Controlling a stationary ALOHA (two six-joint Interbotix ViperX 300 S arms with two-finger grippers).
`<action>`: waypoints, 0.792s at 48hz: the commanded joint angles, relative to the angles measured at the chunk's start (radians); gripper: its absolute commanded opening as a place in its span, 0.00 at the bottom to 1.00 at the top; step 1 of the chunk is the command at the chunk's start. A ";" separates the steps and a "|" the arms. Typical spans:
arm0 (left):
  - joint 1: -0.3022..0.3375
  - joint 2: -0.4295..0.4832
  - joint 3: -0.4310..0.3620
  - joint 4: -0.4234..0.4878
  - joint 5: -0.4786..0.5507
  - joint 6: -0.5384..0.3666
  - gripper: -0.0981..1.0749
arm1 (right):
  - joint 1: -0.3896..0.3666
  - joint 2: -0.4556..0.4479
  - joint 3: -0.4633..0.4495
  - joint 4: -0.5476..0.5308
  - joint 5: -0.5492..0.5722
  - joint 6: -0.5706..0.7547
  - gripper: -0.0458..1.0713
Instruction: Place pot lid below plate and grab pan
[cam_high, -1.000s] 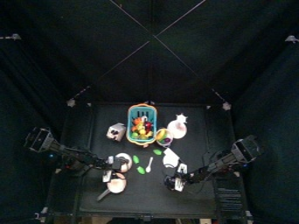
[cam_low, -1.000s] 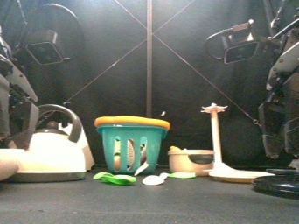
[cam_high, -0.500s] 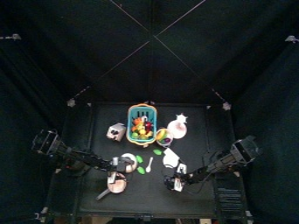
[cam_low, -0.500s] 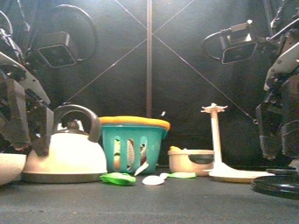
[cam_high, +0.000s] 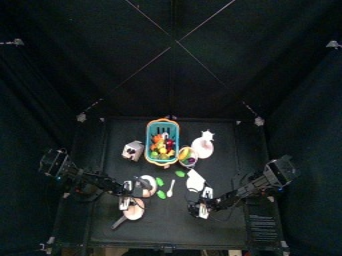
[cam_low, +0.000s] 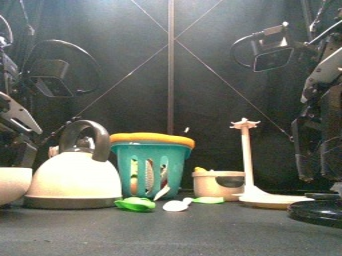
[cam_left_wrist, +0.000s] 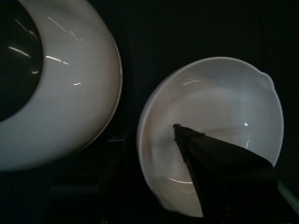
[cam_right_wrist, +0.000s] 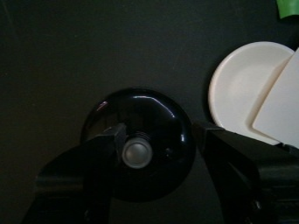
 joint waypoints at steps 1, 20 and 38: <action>-0.002 0.000 -0.012 -0.003 0.002 -0.002 0.65 | -0.005 -0.012 -0.017 -0.003 0.002 -0.002 0.88; -0.012 -0.028 -0.067 -0.002 0.051 0.000 0.55 | 0.003 -0.087 -0.018 -0.014 0.012 -0.002 0.88; -0.006 -0.021 -0.206 0.012 0.123 0.003 0.55 | -0.003 -0.173 0.035 -0.046 0.028 0.005 0.88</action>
